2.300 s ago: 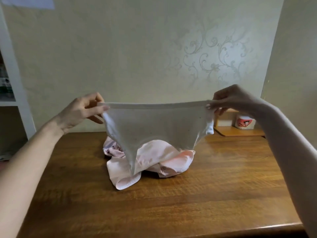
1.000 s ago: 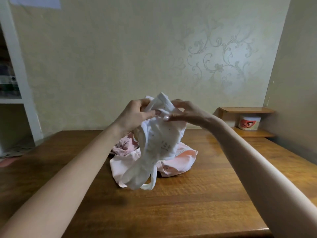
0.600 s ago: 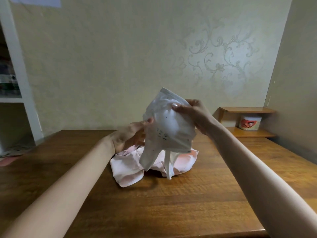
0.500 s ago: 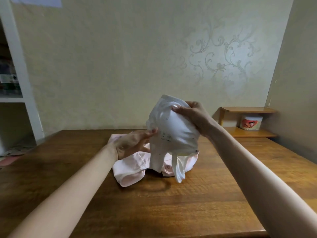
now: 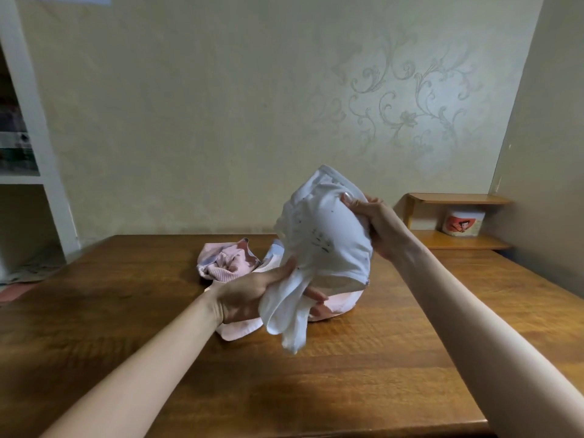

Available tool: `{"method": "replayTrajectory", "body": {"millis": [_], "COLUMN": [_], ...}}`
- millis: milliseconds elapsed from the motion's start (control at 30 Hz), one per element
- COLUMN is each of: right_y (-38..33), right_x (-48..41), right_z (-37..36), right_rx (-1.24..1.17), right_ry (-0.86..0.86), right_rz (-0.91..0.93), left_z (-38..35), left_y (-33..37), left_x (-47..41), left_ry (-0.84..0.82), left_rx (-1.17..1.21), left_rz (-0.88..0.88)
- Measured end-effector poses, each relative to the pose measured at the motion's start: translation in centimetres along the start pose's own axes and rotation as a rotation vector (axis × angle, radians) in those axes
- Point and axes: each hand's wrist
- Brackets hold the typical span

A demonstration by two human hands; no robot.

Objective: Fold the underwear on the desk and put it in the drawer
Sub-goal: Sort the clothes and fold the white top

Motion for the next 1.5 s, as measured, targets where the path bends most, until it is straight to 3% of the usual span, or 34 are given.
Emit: {"method": "replayTrajectory", "body": {"millis": [100, 233, 367, 567, 700, 767, 1067, 1167, 1333, 1400, 1500], "right_y": [0.4, 0.9, 2.2, 6.7, 8.4, 8.7, 9.4, 9.4, 9.8, 9.8, 9.6], "right_x": [0.1, 0.4, 0.3, 0.4, 0.8, 1.0, 0.6, 0.4, 0.2, 0.2, 0.5], "right_z": [0.8, 2.4, 3.9, 4.6, 5.4, 5.7, 6.4, 6.7, 7.0, 7.3, 7.7], "right_rx": [0.026, 0.099, 0.147, 0.251, 0.204, 0.174, 0.06, 0.059, 0.051, 0.011, -0.175], "right_ry": [0.033, 0.092, 0.184, 0.413, 0.509, 0.533, 0.568, 0.556, 0.574, 0.565, 0.438], "right_rz": [-0.023, -0.036, -0.124, -0.298, -0.333, -0.339, -0.418, -0.427, -0.425, -0.418, -0.411], "left_z": [1.0, 3.3, 6.2, 6.1, 6.4, 6.6, 6.6, 6.2, 6.4, 6.6, 6.8], "left_y": [-0.7, -0.5, -1.0, -3.3, -4.9, -4.9, -5.0, -5.4, -4.9, -4.4, -3.7], "left_x": [-0.5, 0.0, 0.5, -0.4, -0.4, -0.1, -1.5, -1.8, -1.4, -1.0, -0.1], "left_ry": [0.025, 0.188, 0.237, 0.385, 0.253, 0.193, 0.437, 0.475, 0.28, 0.262, 0.331], "left_rx": [-0.139, -0.266, -0.348, -0.207, 0.106, 0.14, -0.958, -1.123, -1.031, -0.94, -0.538], "left_rz": [0.112, 0.062, 0.087, 0.064, -0.034, -0.095, -0.059, 0.017, 0.135, 0.071, -0.125]}}
Point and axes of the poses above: each hand's wrist, its own x-axis away from the middle knuckle, its own z-axis out of the back of the hand, y = z × x, and after that the axes turned 9 degrees about -x, right-handed
